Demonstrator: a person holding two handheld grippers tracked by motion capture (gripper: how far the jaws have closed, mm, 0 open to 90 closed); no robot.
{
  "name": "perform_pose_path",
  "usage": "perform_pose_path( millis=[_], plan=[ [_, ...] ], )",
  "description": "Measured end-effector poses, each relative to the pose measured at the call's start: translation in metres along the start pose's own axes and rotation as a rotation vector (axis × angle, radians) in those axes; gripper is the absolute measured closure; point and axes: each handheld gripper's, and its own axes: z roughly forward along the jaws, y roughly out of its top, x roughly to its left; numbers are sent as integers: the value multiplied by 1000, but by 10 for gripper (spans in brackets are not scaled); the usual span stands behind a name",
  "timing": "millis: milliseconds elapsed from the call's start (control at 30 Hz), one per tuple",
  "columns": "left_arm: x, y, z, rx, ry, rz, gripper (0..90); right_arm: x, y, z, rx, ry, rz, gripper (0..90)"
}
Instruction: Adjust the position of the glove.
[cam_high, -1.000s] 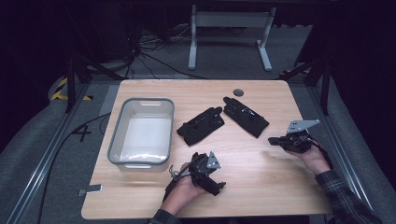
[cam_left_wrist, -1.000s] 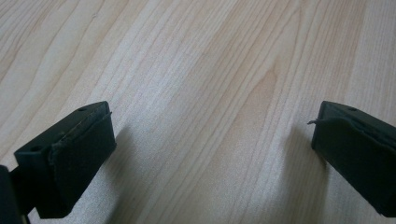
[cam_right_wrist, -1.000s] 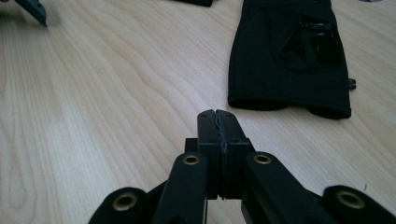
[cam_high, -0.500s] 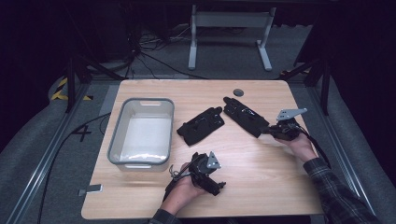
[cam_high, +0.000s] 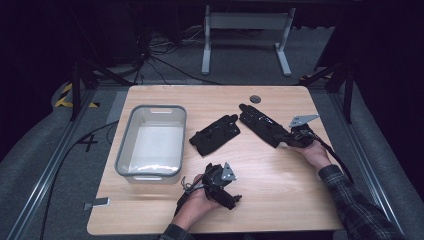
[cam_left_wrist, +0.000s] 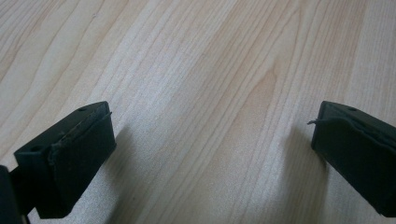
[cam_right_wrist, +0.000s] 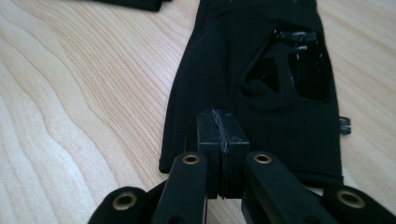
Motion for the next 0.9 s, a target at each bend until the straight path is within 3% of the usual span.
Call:
perform_pose_path(
  millis=[400, 900],
  plan=[
    [0, 0, 0, 0, 0, 1, 0, 6, -3, -4, 35, 12, -20, 899],
    [0, 0, 0, 0, 0, 0, 0, 24, -19, -24, 67, 61, -37, 899]
  ],
)
